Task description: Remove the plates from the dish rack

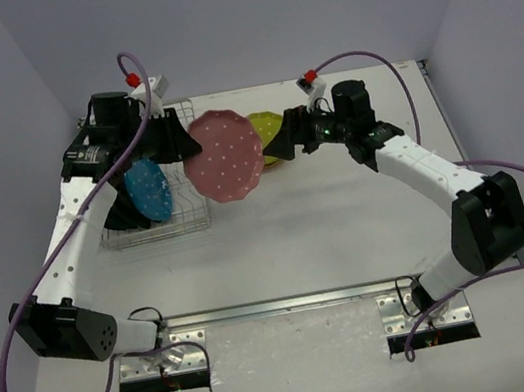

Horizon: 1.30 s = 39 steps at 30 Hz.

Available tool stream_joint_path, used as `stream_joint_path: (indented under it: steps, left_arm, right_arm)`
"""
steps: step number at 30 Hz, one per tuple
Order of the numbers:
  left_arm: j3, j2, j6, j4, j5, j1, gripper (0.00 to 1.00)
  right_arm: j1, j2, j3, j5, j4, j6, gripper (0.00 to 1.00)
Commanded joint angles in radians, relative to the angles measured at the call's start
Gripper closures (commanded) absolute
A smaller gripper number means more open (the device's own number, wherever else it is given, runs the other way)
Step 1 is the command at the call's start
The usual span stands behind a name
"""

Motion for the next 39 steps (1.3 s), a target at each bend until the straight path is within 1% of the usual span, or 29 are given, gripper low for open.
stream_joint_path:
  steps: [1, 3, 5, 6, 7, 9, 12, 14, 15, 16, 17, 18, 19, 20, 21, 22, 24, 25, 26, 27, 28, 30, 33, 39]
  left_arm:
    - [-0.002, 0.005, -0.12, 0.213, 0.308, 0.046, 1.0]
    - [-0.025, 0.019, -0.147, 0.235, 0.384, 0.059, 1.0]
    - [-0.038, 0.029, -0.168, 0.256, 0.425, 0.067, 1.0]
    - [-0.046, 0.034, -0.174, 0.263, 0.439, 0.068, 1.0]
    - [-0.056, 0.04, -0.183, 0.274, 0.453, 0.07, 1.0]
    - [-0.062, 0.047, -0.191, 0.285, 0.46, 0.073, 1.0]
    - [-0.079, 0.052, -0.194, 0.3, 0.461, 0.082, 1.0]
    - [-0.09, 0.055, -0.196, 0.305, 0.459, 0.085, 1.0]
    - [-0.095, 0.057, -0.196, 0.309, 0.455, 0.088, 1.0]
    - [-0.099, 0.06, -0.193, 0.305, 0.443, 0.09, 1.0]
    - [-0.1, 0.064, -0.188, 0.298, 0.423, 0.091, 0.99]
    - [-0.096, 0.068, -0.178, 0.286, 0.396, 0.093, 0.92]
    - [-0.093, 0.075, -0.161, 0.269, 0.383, 0.099, 0.8]
    - [-0.084, 0.081, -0.146, 0.24, 0.336, 0.104, 0.58]
    - [-0.075, 0.086, -0.13, 0.214, 0.291, 0.114, 0.38]
    - [-0.072, 0.088, -0.119, 0.203, 0.261, 0.133, 0.28]
    - [-0.076, 0.086, -0.128, 0.194, 0.193, 0.168, 0.11]
    - [-0.076, 0.084, -0.129, 0.193, 0.172, 0.17, 0.08]
    - [-0.075, 0.08, -0.133, 0.192, 0.154, 0.18, 0.06]
    - [-0.072, 0.073, -0.133, 0.188, 0.116, 0.206, 0.02]
    - [-0.07, 0.073, -0.133, 0.189, 0.095, 0.21, 0.01]
    - [-0.08, 0.053, -0.124, 0.201, 0.061, 0.219, 0.0]
    - [-0.096, 0.034, -0.12, 0.21, 0.056, 0.218, 0.0]
    - [-0.112, 0.027, -0.111, 0.195, 0.041, 0.219, 0.0]
  right_arm:
    - [-0.007, 0.004, -0.041, -0.218, 0.16, 0.129, 0.01]
    - [-0.007, 0.024, -0.06, -0.287, 0.225, 0.187, 0.03]
    - [-0.006, 0.037, -0.062, -0.311, 0.256, 0.235, 0.06]
    - [-0.006, 0.048, -0.057, -0.326, 0.276, 0.255, 0.13]
    - [-0.007, 0.068, -0.051, -0.353, 0.303, 0.293, 0.23]
    - [-0.007, 0.097, -0.045, -0.384, 0.349, 0.348, 0.36]
    - [-0.007, 0.137, -0.032, -0.413, 0.384, 0.413, 0.62]
    - [-0.007, 0.156, -0.021, -0.421, 0.392, 0.427, 0.72]
    - [-0.009, 0.171, -0.016, -0.422, 0.392, 0.441, 0.87]
    - [-0.015, 0.18, -0.014, -0.415, 0.392, 0.452, 0.95]
    - [-0.021, 0.187, -0.013, -0.407, 0.392, 0.461, 1.0]
    - [-0.029, 0.194, -0.011, -0.397, 0.391, 0.472, 1.0]
    - [-0.042, 0.206, -0.009, -0.384, 0.391, 0.488, 1.0]
    - [-0.056, 0.217, -0.004, -0.371, 0.386, 0.499, 1.0]
    - [-0.07, 0.227, 0.001, -0.358, 0.379, 0.507, 1.0]
    - [-0.083, 0.236, 0.007, -0.341, 0.369, 0.503, 1.0]
    - [-0.117, 0.262, 0.023, -0.296, 0.343, 0.493, 1.0]
    - [-0.131, 0.274, 0.032, -0.281, 0.329, 0.492, 1.0]
    - [-0.15, 0.287, 0.048, -0.274, 0.32, 0.486, 1.0]
    - [-0.164, 0.312, 0.069, -0.26, 0.308, 0.484, 1.0]
    - [-0.166, 0.326, 0.072, -0.258, 0.306, 0.478, 1.0]
    - [-0.184, 0.362, 0.108, -0.212, 0.287, 0.458, 1.0]
    - [-0.196, 0.415, 0.171, -0.167, 0.263, 0.436, 1.0]
    - [-0.2, 0.558, 0.32, -0.14, 0.239, 0.441, 1.0]
